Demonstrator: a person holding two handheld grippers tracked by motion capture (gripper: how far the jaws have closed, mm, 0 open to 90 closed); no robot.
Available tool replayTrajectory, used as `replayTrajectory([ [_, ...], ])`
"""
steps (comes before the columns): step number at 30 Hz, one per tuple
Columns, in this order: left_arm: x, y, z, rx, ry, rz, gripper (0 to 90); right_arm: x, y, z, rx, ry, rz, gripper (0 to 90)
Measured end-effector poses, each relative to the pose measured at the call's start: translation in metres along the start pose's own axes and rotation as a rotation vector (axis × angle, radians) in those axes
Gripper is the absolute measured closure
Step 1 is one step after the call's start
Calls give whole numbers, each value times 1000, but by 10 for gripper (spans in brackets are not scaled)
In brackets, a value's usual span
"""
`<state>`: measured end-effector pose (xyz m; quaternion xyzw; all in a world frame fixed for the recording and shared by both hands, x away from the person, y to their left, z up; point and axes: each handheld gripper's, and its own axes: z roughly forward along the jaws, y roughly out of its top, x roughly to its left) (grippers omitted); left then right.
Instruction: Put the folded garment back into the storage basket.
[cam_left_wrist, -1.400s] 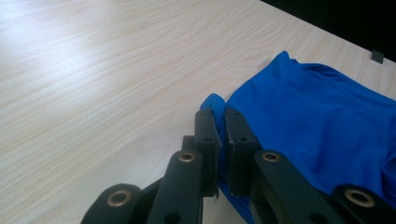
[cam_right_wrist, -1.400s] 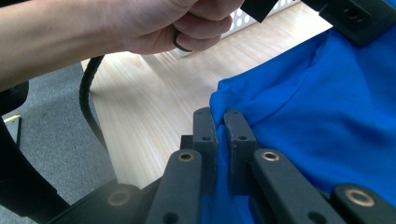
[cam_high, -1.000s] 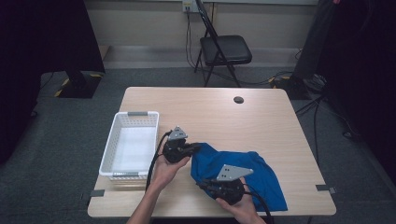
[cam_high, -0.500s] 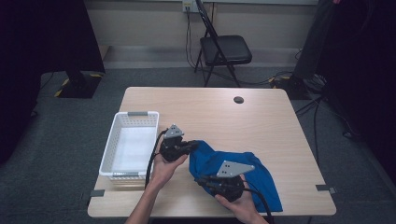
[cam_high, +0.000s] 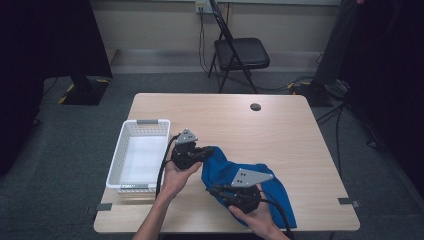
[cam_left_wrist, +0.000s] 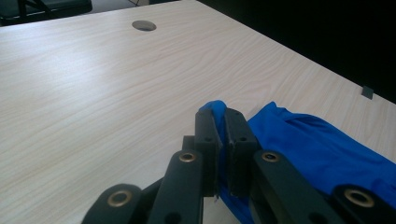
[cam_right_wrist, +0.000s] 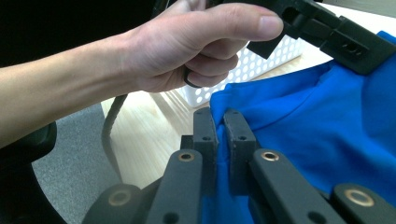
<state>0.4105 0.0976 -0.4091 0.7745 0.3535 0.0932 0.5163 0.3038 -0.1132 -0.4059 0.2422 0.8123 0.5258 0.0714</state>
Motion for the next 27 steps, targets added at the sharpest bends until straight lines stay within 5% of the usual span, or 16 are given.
replayTrajectory([
  [27,9,22,-31,-18,48,-9,861,10,38,7,-53,22,-36,853],
])
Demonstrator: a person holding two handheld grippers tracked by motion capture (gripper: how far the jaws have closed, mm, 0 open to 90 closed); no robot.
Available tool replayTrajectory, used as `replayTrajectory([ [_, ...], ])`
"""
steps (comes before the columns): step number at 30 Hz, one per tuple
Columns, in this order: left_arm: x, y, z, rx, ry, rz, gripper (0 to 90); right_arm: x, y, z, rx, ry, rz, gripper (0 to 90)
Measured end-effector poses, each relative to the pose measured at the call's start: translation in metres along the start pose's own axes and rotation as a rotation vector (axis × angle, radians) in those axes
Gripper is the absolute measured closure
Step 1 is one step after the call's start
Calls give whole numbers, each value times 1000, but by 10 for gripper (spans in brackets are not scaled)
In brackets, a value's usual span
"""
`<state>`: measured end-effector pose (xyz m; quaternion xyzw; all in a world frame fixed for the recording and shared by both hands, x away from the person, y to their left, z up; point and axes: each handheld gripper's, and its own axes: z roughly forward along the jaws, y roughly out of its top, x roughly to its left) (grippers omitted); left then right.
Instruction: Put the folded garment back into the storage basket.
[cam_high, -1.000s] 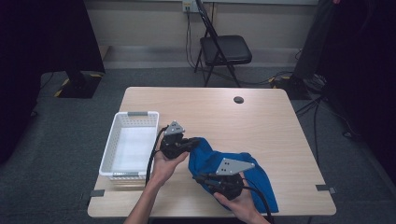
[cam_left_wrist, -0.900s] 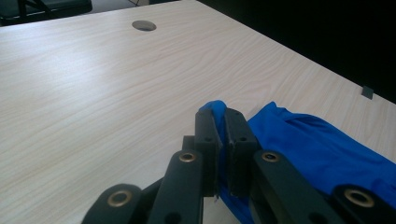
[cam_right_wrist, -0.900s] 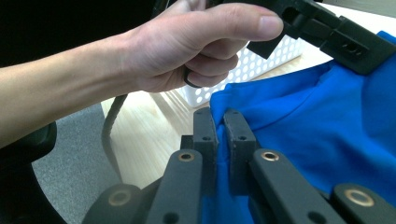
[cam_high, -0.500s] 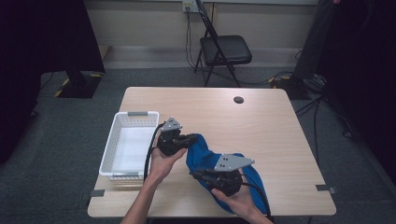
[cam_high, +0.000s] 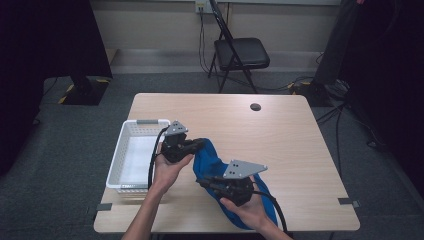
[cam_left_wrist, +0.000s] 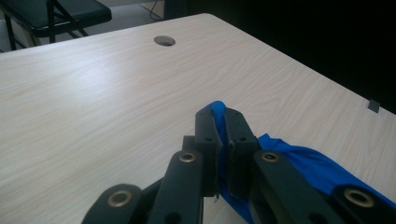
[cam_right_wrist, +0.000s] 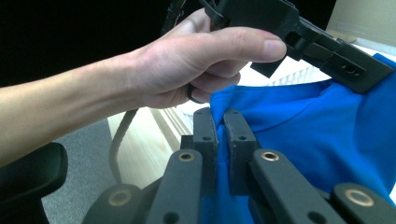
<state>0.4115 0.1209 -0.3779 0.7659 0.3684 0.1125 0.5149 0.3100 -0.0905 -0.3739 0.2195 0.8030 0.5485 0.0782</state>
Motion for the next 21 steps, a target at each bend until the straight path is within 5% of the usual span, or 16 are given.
replayTrajectory([
  [11,1,9,-14,-16,25,10,861,6,15,-1,-41,-3,-16,854],
  [21,-10,10,-1,-11,4,21,861,5,6,-9,-48,-20,-5,854],
])
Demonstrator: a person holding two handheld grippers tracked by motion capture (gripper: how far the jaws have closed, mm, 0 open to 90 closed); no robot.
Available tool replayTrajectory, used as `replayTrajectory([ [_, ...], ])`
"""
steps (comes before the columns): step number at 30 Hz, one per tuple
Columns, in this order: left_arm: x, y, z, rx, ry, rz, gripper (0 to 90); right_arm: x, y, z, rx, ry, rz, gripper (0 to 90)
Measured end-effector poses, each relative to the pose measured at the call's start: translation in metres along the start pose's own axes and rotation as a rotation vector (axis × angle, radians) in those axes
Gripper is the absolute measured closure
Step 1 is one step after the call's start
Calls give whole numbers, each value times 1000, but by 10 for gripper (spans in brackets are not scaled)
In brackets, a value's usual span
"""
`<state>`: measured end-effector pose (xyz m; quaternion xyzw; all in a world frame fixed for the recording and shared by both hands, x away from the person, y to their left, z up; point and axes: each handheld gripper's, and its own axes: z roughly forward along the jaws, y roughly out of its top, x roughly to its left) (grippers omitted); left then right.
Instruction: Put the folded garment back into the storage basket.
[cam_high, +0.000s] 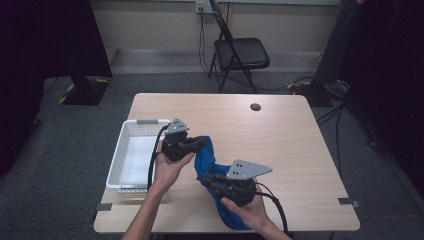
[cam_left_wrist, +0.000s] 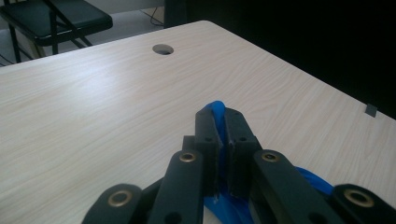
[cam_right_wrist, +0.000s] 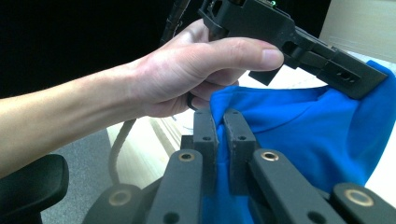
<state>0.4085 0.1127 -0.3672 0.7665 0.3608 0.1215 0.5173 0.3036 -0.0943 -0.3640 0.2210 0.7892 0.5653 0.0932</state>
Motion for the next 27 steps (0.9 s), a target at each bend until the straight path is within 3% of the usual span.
replayTrajectory([
  [27,-33,0,45,27,-38,15,862,-18,-37,-47,1,-78,49,855],
])
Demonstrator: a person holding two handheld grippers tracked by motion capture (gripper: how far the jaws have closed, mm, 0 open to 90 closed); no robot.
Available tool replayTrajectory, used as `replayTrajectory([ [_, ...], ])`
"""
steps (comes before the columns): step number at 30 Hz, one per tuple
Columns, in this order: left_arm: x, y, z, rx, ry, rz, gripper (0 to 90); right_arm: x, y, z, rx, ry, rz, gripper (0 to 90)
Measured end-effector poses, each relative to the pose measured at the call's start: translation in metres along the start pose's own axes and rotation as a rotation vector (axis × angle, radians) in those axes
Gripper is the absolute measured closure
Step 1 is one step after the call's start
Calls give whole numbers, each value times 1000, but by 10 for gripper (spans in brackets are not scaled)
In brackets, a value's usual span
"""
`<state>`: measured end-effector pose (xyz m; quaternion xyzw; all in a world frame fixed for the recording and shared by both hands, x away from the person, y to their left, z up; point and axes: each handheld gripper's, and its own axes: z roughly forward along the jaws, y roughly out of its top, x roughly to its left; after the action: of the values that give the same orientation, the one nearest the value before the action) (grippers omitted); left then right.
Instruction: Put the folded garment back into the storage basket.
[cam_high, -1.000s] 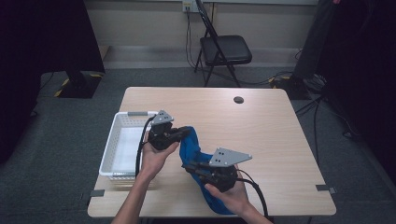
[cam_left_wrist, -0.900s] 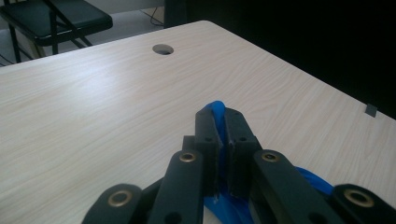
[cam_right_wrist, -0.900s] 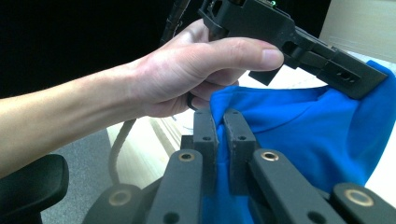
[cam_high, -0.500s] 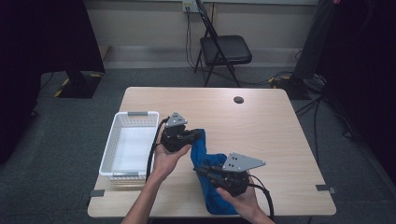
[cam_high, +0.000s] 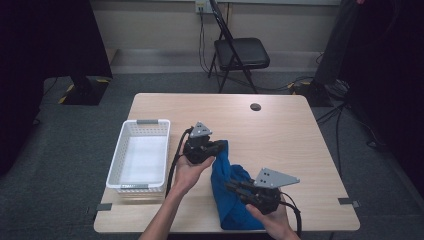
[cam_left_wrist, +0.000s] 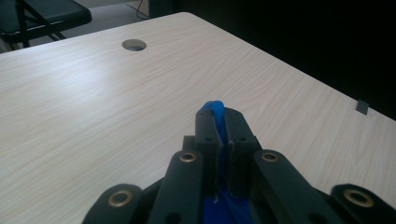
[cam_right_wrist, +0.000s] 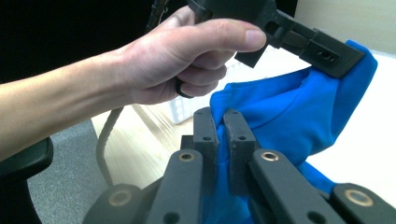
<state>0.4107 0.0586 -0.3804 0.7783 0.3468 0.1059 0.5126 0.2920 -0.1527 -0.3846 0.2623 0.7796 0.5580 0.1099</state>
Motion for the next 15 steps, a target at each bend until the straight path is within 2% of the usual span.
replayTrajectory([
  [15,-17,-5,34,50,-28,14,862,-14,-31,-18,37,-45,38,855],
])
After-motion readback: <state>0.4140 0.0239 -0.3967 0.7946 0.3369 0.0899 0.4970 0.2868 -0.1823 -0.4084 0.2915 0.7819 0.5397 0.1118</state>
